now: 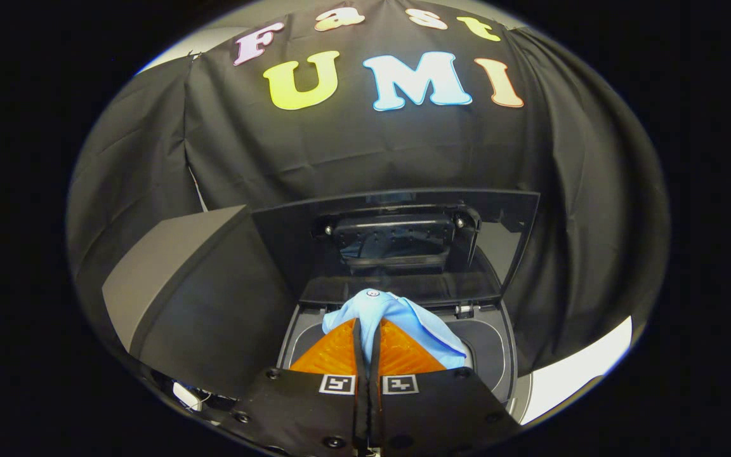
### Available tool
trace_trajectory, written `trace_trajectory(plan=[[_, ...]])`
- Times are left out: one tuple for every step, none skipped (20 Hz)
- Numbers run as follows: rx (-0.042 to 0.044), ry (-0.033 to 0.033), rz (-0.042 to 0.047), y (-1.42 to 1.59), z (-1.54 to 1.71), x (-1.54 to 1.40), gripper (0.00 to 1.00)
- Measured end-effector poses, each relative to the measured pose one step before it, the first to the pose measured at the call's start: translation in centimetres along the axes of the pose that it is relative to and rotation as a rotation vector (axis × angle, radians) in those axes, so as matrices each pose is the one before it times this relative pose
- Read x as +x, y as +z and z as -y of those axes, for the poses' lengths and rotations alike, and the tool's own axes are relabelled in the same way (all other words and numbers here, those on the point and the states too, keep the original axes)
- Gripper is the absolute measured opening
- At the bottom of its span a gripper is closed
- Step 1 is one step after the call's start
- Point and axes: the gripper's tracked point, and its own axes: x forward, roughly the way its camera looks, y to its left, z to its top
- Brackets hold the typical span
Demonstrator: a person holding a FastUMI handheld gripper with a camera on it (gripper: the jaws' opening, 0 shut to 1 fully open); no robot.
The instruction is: Put the clothes into the washing machine and then close the washing machine lid.
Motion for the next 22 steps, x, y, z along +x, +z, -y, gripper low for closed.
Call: trace_trajectory(plan=[[0.00046,-0.0074,-0.00155,-0.378,0.068,0.168,0.02],[-0.00031,-0.00584,-0.00534,-0.289,0.053,0.266,0.02],[-0.00203,-0.00916,-0.00075,-0.451,0.24,0.248,0.02],[-0.00371,-0.01141,-0.00035,-0.366,0.189,0.306,0.02],[-0.00377,-0.01069,0.00144,-0.44,0.243,0.23,0.02],[-0.00455,-0.00749,0.00378,-0.162,0.024,-0.03,0.02],[-0.00525,-0.00245,-0.0001,-0.223,0.014,0.024,0.02],[-0.00852,-0.00013,-0.00427,-0.214,0.008,0.056,0.02],[-0.00807,-0.00608,-0.00102,-0.229,0.25,0.235,0.04],[-0.00611,-0.00347,-0.00445,-0.24,0.01,0.009,0.04],[-0.00305,-0.00512,-0.00232,-0.28,0.013,0.029,0.08],[-0.00279,-0.00626,-0.00533,-0.225,-0.001,0.149,0.12],[-0.00172,-0.00406,-0.00267,-0.06,0.003,0.237,0.16],[-0.00361,-0.01106,0.0048,0.234,0.068,0.084,0.21],[-0.00733,-0.01087,0.01746,0.346,0.147,-0.334,0.27],[-0.00924,-0.01695,0.01432,0.39,0.276,-0.014,0.27],[-0.00656,-0.00695,0.0106,0.11,0.287,-0.423,0.42],[-0.00032,-0.00221,0.00577,0.127,0.013,-0.07,0.56],[0.00178,-0.00424,0.00643,-0.083,0.021,-0.019,0.71],[0.00167,-0.00854,0.00721,0.46,0.103,-0.098,0.85],[0.0003,-0.00789,0.00861,0.178,0.145,0.022,1.0],[0.00045,0.00047,0.00616,0.253,-0.084,0.062,1.0]])
